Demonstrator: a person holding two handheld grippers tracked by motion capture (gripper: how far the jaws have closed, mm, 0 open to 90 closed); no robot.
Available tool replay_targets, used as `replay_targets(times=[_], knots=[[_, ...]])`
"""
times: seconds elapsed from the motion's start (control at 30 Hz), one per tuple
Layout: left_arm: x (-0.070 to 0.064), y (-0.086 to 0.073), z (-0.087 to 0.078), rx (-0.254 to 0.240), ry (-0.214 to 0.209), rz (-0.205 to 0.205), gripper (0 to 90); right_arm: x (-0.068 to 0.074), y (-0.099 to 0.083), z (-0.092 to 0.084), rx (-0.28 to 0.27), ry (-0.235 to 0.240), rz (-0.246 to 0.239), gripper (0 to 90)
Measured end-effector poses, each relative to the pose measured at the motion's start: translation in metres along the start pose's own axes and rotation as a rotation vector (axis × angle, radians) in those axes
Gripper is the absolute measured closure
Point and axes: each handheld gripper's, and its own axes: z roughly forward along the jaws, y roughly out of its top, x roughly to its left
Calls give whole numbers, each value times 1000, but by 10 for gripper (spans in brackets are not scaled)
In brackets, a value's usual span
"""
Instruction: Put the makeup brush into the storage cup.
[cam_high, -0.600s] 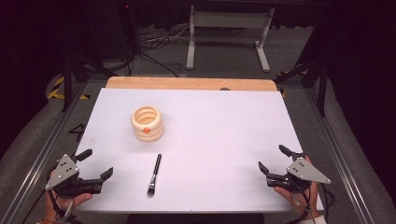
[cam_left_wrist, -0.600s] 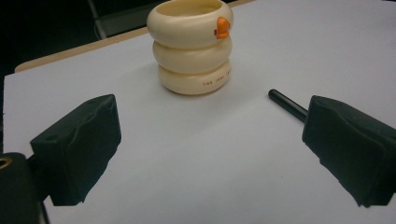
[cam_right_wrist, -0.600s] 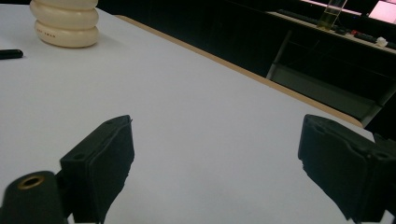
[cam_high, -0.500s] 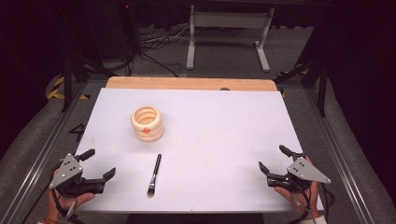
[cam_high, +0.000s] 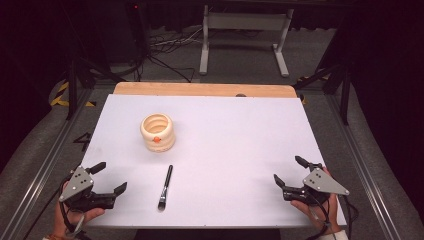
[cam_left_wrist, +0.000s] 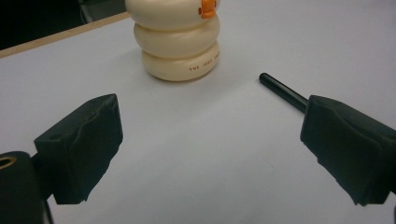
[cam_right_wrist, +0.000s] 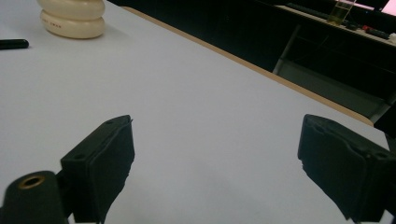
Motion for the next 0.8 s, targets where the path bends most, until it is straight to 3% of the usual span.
replay_targets(times=[0.3,0.57,0.8], knots=[[-4,-3,6,37,-24,5,71,5,3,8,14,24,-25,120],[-13,8,11,90,-9,-27,98,5,2,11,29,22,-31,123],[-29,25,28,215,-29,-74,117,3,0,12,45,12,-28,125]])
